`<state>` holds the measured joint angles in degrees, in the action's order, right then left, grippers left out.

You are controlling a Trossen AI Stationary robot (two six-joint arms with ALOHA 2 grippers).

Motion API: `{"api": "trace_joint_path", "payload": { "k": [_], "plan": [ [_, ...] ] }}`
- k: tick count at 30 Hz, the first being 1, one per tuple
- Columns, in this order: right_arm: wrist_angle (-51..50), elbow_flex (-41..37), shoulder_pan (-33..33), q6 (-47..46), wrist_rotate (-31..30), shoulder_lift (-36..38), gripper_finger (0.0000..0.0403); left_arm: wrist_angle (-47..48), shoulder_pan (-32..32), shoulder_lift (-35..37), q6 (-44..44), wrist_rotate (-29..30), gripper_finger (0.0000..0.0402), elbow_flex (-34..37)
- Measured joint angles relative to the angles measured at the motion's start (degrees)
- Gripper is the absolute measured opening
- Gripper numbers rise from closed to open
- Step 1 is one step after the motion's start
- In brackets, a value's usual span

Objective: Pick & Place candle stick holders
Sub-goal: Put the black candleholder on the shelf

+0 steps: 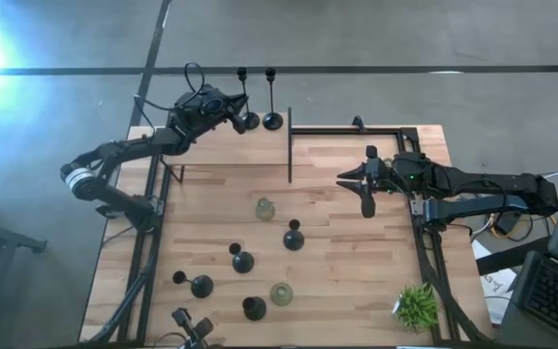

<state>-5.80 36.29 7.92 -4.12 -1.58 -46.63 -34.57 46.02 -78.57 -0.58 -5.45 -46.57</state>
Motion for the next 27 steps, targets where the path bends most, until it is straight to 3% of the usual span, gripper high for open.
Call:
{"api": "trace_joint_path", "payload": {
  "k": [11,18,27],
  "plan": [
    [0.0,0.0,0.0,-0.4,0.0,0.0,0.009,9.2,0.0,5.7,-0.3,-4.8,0.0053,0.0],
    [-2.0,0.0,0.0,-1.0,0.0,0.0,0.0097,29.7,0.0,16.2,-3.0,-8.2,0.0053,0.0],
    [-2.3,0.0,0.0,-1.2,0.0,0.0,0.0084,56.8,-2.5,34.7,-1.4,-22.1,0.0053,0.0]
  ]
}}
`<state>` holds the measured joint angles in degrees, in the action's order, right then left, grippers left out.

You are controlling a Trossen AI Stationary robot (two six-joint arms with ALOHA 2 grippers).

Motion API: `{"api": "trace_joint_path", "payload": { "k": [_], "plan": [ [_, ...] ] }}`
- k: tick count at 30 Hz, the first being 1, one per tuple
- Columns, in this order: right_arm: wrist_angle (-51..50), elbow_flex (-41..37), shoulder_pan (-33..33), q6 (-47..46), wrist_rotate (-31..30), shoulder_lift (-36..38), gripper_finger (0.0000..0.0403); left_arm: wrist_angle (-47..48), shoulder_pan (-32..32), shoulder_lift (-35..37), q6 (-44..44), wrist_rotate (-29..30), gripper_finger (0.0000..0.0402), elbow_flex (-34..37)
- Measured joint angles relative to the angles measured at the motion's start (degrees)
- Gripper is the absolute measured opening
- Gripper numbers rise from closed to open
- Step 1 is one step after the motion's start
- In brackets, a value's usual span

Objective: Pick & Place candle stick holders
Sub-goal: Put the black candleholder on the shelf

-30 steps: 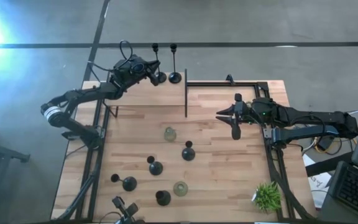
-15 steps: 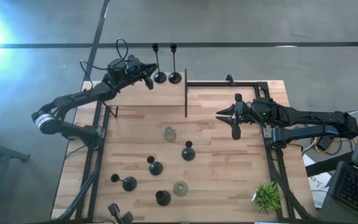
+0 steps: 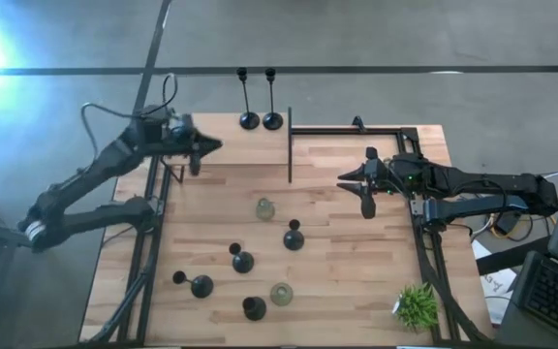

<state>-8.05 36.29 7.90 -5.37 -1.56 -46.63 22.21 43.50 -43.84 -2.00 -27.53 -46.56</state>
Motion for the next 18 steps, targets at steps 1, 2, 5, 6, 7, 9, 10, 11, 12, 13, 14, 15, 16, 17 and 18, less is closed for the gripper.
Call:
{"api": "trace_joint_path", "payload": {
  "k": [1,2,5,6,7,9,10,11,12,13,14,15,16,17,18],
  "plan": [
    [0.0,0.0,0.0,0.0,0.0,0.0,0.0082,1.9,-0.9,1.9,0.6,-0.9,0.0053,0.2],
    [0.0,0.0,0.0,0.0,0.0,0.0,0.0079,3.4,-2.1,4.0,1.6,-1.6,0.0053,0.6],
    [0.2,0.0,0.0,0.2,0.0,0.0,0.0073,7.3,-6.6,9.6,5.0,-2.2,0.0053,2.5],
    [0.5,0.0,0.0,0.2,0.0,0.0,0.007,7.9,-8.4,11.5,6.2,-2.2,0.0053,3.4],
    [0.7,0.0,0.0,0.1,0.0,0.0,0.0069,8.0,-10.3,13.3,7.6,-2.2,0.0053,4.4],
    [1.0,0.0,0.0,-0.1,0.0,0.0,0.0066,7.9,-14.3,17.2,11.5,-2.1,0.0053,6.7],
    [1.1,0.0,0.0,-0.2,0.0,0.0,0.0064,7.9,-16.3,19.2,13.5,-2.0,0.0053,8.0],
    [1.1,0.0,0.0,-0.3,0.0,0.0,0.0063,7.8,-18.5,21.1,15.7,-1.6,0.0053,9.5],
    [1.1,0.0,0.0,-0.3,0.0,0.0,0.0063,7.8,-20.6,23.0,17.9,-0.4,0.0053,11.0],
    [1.2,0.0,0.0,-0.3,0.0,0.0,0.0063,7.9,-22.9,25.0,20.3,1.1,0.0053,12.8],
    [1.1,0.0,0.0,-0.3,0.0,0.0,0.0064,7.9,-25.2,26.8,22.3,3.0,0.0053,14.7],
    [1.2,0.0,0.0,-0.6,0.0,0.0,0.0065,7.8,-27.5,28.8,24.4,4.7,0.0053,16.4],
    [1.2,0.0,0.0,-0.9,0.0,0.0,0.0067,7.3,-30.0,30.6,25.9,6.7,0.0052,18.0],
    [1.2,0.0,0.0,-1.3,0.0,0.0,0.0068,6.5,-32.3,32.2,27.5,8.6,0.005,19.9],
    [1.2,0.0,0.0,-1.8,0.0,0.0,0.0069,6.4,-34.7,33.6,29.1,10.1,0.0048,21.9]
  ]
}}
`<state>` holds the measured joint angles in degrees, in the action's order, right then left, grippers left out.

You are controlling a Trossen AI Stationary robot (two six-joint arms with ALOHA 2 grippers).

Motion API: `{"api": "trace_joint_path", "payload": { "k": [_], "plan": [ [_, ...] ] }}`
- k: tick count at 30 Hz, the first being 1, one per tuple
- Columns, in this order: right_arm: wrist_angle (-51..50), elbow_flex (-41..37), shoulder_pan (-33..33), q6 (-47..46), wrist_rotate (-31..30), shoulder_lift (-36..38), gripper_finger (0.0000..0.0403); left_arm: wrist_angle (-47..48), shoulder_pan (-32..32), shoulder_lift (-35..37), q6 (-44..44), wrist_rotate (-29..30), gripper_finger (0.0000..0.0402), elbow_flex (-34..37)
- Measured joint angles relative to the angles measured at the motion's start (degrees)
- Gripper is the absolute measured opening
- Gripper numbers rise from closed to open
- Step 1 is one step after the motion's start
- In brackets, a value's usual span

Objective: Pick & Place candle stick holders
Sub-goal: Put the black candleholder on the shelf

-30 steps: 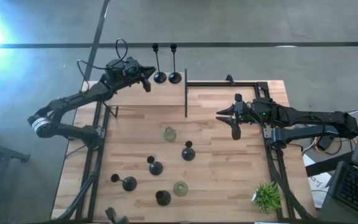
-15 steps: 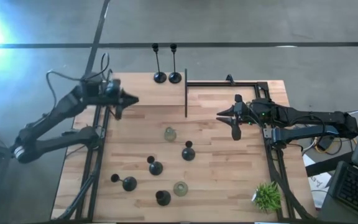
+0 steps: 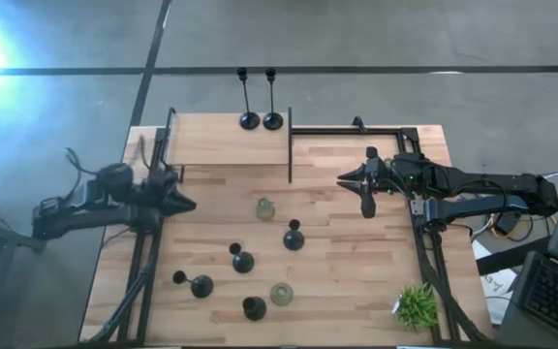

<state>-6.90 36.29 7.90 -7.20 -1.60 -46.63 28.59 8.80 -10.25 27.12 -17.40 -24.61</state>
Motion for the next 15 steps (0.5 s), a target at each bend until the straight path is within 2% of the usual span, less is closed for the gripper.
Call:
{"api": "trace_joint_path", "payload": {
  "k": [5,15],
  "plan": [
    [0.0,0.0,0.0,-2.2,0.0,0.0,0.0073,-5.9,-11.2,5.7,3.0,5.1,0.0029,6.6],
    [0.1,0.0,0.0,-3.0,0.0,0.0,0.0057,-12.3,-29.4,6.7,1.9,12.7,0.0007,15.7]
  ]
}}
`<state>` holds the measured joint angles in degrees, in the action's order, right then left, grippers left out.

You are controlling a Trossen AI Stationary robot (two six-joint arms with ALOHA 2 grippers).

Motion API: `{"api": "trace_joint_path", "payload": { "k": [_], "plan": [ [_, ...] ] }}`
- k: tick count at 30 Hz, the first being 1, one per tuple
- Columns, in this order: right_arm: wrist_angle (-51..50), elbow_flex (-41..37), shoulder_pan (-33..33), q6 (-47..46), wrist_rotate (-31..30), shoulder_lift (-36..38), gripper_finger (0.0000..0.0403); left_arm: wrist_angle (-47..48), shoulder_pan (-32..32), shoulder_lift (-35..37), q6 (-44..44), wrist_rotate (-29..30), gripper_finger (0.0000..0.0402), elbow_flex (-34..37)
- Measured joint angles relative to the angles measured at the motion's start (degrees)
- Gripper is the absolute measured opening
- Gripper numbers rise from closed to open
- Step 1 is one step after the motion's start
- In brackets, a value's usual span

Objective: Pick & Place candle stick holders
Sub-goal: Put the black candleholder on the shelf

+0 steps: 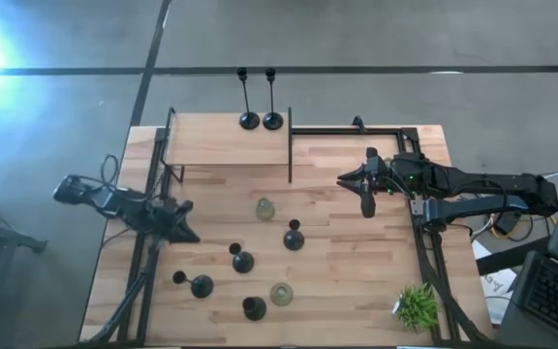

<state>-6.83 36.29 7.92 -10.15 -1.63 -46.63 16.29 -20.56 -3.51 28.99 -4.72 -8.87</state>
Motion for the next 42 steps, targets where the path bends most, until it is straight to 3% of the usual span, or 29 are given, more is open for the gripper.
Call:
{"api": "trace_joint_path", "payload": {
  "k": [7,20,27,33,36,42],
  "plan": [
    [1.5,0.0,0.0,0.0,0.0,0.0,0.0052,-2.3,-9.3,0.1,-5.7,2.8,0.0006,3.6],
    [3.6,0.0,0.0,-3.4,0.0,0.0,0.0054,-1.3,-23.4,0.2,-9.9,1.2,0.0005,3.6],
    [8.3,0.0,0.0,-3.3,-0.1,-0.7,0.0054,-3.9,-24.7,0.2,-14.5,-0.4,0.0019,3.9],
    [9.9,0.0,0.0,-3.2,-1.3,-1.0,0.0054,-9.5,-24.7,0.2,-20.2,2.5,0.0051,5.6],
    [9.8,0.0,0.0,-3.2,-3.4,-1.3,0.0054,-9.9,-24.6,-0.4,-20.2,5.6,0.0073,5.9],
    [10.7,0.0,0.0,-3.2,-4.6,-1.6,0.0054,-9.9,-24.6,-1.9,-18.0,5.9,0.0113,6.0]
  ]
}}
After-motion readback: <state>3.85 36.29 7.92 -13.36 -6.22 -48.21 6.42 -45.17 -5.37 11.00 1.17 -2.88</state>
